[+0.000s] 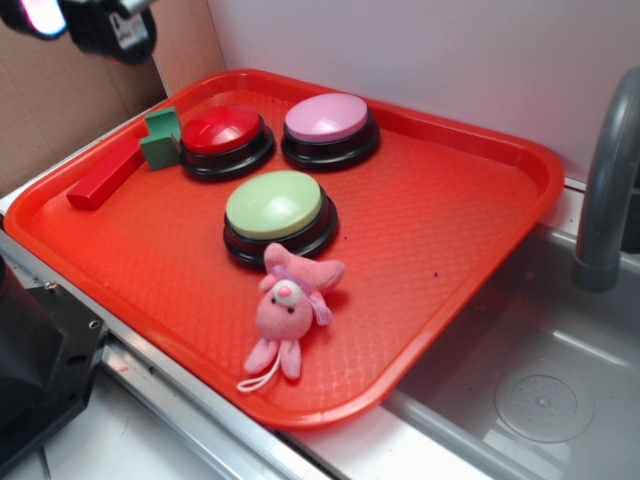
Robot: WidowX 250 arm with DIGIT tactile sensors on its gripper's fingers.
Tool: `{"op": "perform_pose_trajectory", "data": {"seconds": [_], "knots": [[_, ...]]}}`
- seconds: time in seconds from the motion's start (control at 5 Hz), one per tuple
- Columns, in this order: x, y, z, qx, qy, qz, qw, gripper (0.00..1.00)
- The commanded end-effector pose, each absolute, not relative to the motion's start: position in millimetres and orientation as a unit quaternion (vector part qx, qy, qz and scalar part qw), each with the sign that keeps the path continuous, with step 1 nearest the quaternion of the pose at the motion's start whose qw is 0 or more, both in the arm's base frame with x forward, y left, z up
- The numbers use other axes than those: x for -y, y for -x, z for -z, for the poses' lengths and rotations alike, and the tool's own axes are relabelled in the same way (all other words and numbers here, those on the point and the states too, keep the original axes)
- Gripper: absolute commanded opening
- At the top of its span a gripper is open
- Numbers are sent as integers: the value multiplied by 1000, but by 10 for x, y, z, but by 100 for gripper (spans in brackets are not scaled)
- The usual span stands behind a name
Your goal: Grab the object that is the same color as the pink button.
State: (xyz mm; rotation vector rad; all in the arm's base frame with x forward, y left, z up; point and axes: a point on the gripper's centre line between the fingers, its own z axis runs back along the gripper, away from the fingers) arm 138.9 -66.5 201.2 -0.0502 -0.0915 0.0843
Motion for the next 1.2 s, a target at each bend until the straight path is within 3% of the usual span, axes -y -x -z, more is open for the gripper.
{"op": "perform_pose_trajectory", "data": {"seconds": [0.0,0.2,0.6,1.0], "knots": [[1091,-1423,-1304,66,96,-94,989,100],[1227,-1487,-985,86,106,-127,983,100],[1342,-1592,-571,87,94,-172,977,100],[1422,-1687,-404,97,63,-186,976,100]]}}
